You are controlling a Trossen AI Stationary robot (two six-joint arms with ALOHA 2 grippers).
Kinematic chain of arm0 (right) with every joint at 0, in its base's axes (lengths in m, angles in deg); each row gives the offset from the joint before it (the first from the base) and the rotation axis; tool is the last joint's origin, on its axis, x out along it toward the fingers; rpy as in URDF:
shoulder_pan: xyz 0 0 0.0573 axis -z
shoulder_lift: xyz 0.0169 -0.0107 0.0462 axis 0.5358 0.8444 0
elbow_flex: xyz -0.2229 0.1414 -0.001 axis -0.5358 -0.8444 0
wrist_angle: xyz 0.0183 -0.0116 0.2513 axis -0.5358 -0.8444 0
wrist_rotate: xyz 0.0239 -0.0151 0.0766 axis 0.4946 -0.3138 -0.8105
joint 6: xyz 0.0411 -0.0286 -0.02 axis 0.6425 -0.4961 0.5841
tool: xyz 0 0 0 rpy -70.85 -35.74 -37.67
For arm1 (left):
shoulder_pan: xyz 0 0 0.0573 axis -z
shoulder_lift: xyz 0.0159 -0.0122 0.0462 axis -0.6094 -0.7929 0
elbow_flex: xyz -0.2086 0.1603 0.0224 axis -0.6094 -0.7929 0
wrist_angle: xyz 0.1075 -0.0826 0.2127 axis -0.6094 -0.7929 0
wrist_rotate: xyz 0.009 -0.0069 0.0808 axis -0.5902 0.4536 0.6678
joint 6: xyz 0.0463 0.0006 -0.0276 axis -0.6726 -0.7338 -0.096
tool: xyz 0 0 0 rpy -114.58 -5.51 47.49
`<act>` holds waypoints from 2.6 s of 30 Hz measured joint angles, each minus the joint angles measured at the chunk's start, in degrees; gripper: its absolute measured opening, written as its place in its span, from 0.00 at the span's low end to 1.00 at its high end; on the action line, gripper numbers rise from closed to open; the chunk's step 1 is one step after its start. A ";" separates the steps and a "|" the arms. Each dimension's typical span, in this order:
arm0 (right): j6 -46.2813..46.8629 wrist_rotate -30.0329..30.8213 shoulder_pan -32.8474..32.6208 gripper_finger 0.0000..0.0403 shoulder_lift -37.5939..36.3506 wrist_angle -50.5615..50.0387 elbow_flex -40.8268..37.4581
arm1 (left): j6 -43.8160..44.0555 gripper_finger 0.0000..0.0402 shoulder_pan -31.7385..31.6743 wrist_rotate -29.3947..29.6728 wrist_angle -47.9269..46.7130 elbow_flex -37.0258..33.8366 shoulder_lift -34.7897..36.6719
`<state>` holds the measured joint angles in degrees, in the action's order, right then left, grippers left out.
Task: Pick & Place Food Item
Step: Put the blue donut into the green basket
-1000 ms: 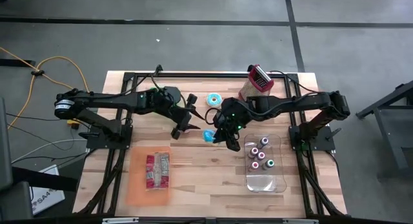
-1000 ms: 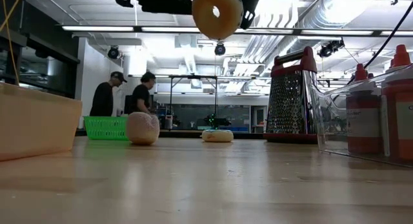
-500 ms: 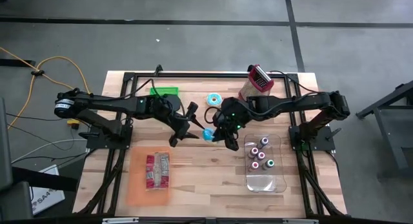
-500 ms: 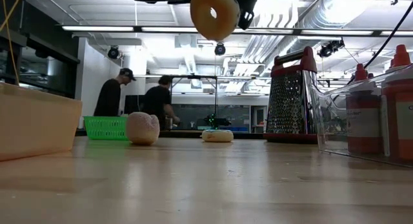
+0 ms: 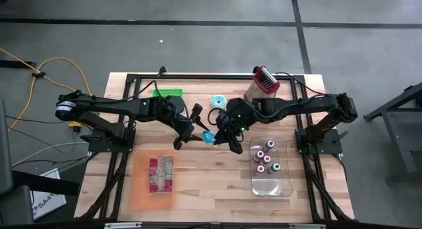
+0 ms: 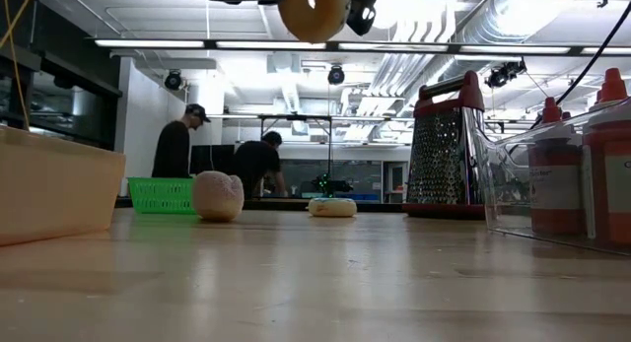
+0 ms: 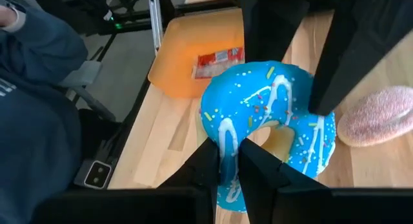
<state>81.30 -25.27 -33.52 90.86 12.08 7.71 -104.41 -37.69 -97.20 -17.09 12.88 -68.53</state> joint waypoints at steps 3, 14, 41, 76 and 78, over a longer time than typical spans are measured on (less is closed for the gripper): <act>-0.40 0.00 0.10 0.10 0.01 1.17 0.00 | 0.02 0.48 0.00 0.00 0.00 0.00 0.00; -1.58 0.24 0.15 0.10 0.01 1.54 0.00 | 0.20 0.43 0.00 0.02 0.00 0.00 0.00; -2.73 -0.42 0.15 0.24 0.01 1.32 0.00 | 0.20 0.23 0.00 0.07 -0.09 0.00 0.00; 3.21 -4.63 3.41 0.45 -4.21 -2.13 -0.04 | 15.07 0.23 -3.52 29.81 -2.28 -0.02 0.65; 3.18 -4.63 3.41 0.45 -4.20 -2.16 -0.04 | 17.10 0.23 -4.26 30.03 -2.32 -0.02 0.66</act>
<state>84.48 -29.91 -30.11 86.66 9.93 7.66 -87.31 -41.94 -67.17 -19.41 12.85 -67.87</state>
